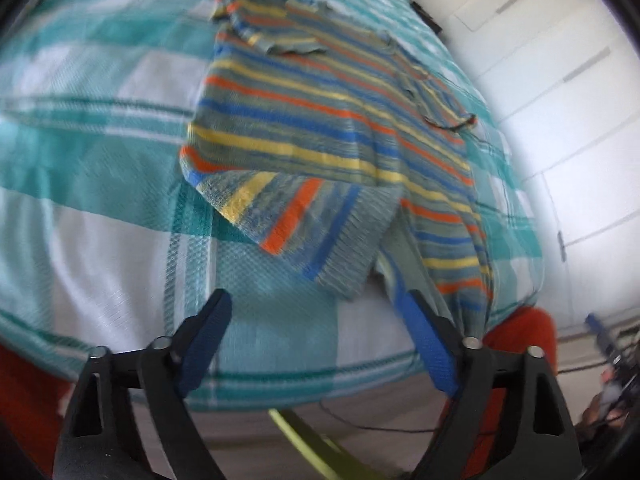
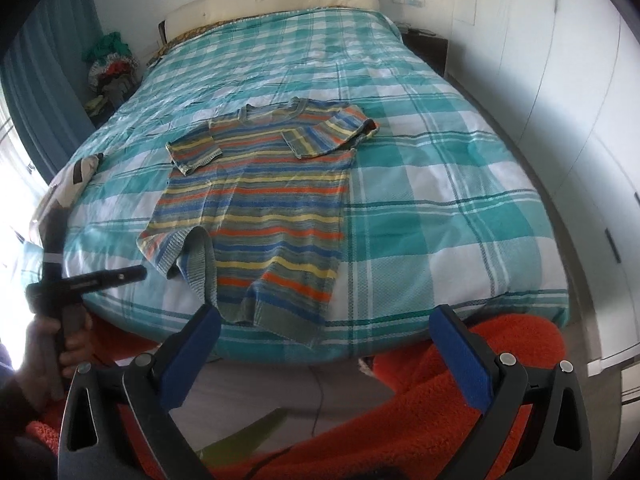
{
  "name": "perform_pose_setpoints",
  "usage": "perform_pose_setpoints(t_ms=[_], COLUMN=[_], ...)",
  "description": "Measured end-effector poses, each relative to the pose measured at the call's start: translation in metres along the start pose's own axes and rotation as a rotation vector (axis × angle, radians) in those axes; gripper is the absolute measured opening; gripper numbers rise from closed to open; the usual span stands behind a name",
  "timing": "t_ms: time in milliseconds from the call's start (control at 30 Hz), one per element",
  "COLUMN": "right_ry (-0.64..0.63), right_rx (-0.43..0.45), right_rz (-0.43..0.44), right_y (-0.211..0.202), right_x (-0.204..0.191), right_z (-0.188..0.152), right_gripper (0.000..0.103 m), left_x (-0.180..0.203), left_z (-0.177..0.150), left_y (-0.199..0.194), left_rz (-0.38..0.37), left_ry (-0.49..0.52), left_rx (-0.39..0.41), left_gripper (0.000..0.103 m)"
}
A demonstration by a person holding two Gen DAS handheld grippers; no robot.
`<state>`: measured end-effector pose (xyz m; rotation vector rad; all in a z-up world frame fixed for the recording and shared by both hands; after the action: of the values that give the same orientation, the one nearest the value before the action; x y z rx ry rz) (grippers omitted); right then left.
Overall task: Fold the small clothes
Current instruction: 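Grasp the sweater hem with the left gripper while the right gripper grasps the hem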
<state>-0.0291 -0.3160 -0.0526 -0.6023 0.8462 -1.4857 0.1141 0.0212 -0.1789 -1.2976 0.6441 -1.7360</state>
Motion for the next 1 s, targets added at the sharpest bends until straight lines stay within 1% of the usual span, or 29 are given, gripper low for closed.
perform_pose_setpoints(t_ms=[67,100,133,200,233,267,333,400,433,500,567,600,633,700,733,767,800,833,900,967,1000], right_ry=[0.066,0.1,0.126,0.152,0.156,0.156,0.149,0.128,0.114,0.081,0.053,0.05,0.057,0.101,0.136,0.185,0.225,0.249,0.251,0.226,0.212], right_rx=[-0.04,-0.057,-0.067,-0.08,-0.084,-0.088,-0.103,-0.125,-0.137,-0.158,-0.178,-0.189,-0.215,-0.274,-0.305,-0.345,-0.379,-0.411,-0.446,-0.476,-0.493], right_rz=[0.046,0.07,0.088,0.111,0.119,0.123,0.136,0.144,0.149,0.155,0.158,0.166,0.188,0.235,0.258,0.298,0.33,0.352,0.357,0.402,0.429], right_y=[0.013,0.019,0.023,0.03,0.033,0.036,0.04,0.043,0.045,0.047,0.052,0.058,0.068,0.093,0.106,0.12,0.132,0.144,0.161,0.175,0.179], right_x=[0.021,0.029,0.035,0.042,0.042,0.043,0.042,0.042,0.043,0.046,0.048,0.049,0.049,0.053,0.055,0.058,0.06,0.06,0.058,0.047,0.04], right_z=[-0.004,-0.006,-0.008,-0.011,-0.012,-0.012,-0.012,-0.012,-0.01,-0.009,-0.007,-0.008,-0.007,-0.009,-0.011,-0.014,-0.018,-0.023,-0.028,-0.031,-0.033], right_gripper=[0.103,0.103,0.103,0.103,0.103,0.103,0.103,0.103,0.103,0.103,0.103,0.103,0.103,0.102,0.099,0.097,0.09,0.085,0.079,0.079,0.074], left_x=[-0.011,-0.013,-0.013,-0.011,-0.01,-0.01,-0.012,-0.015,-0.018,-0.022,-0.031,-0.034,-0.038,-0.045,-0.047,-0.048,-0.05,-0.05,-0.049,-0.046,-0.043], left_z=[0.006,0.009,0.011,0.015,0.015,0.015,0.014,0.015,0.016,0.021,0.025,0.026,0.027,0.03,0.03,0.031,0.03,0.029,0.024,0.025,0.023], left_y=[0.011,0.013,0.014,0.017,0.022,0.026,0.026,0.01,0.001,-0.019,-0.029,-0.03,-0.03,-0.025,-0.022,-0.021,-0.019,-0.015,-0.011,-0.006,-0.004], left_rz=[-0.054,-0.076,-0.091,-0.139,-0.16,-0.164,-0.159,-0.167,-0.149,-0.054,0.083,0.122,0.131,0.141,0.15,0.152,0.146,0.143,0.141,0.137,0.122], left_ry=[-0.078,-0.098,-0.106,-0.118,-0.129,-0.134,-0.122,-0.094,-0.062,0.075,0.216,0.251,0.262,0.247,0.239,0.229,0.214,0.203,0.193,0.205,0.209], left_rx=[0.009,0.023,0.036,0.047,0.028,0.008,-0.015,-0.042,-0.056,-0.091,-0.151,-0.168,-0.181,-0.184,-0.178,-0.162,-0.145,-0.141,-0.132,-0.128,-0.123], left_gripper=[0.082,0.081,0.074,0.042,0.014,0.007,0.006,0.005,0.005,0.005,0.006,0.007,0.01,0.031,0.056,0.071,0.072,0.072,0.071,0.071,0.069])
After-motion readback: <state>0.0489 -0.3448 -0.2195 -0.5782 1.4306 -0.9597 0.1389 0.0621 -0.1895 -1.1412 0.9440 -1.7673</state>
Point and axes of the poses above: each gripper's, at about its wrist camera, not at the fingertips, and y roughly the way its jaws point, x to its right, z to its top, the point moved 2 cm from there along y, roughly the way its jaws point, and after that the axes turned 4 degrees about x, right-handed, at the moved point
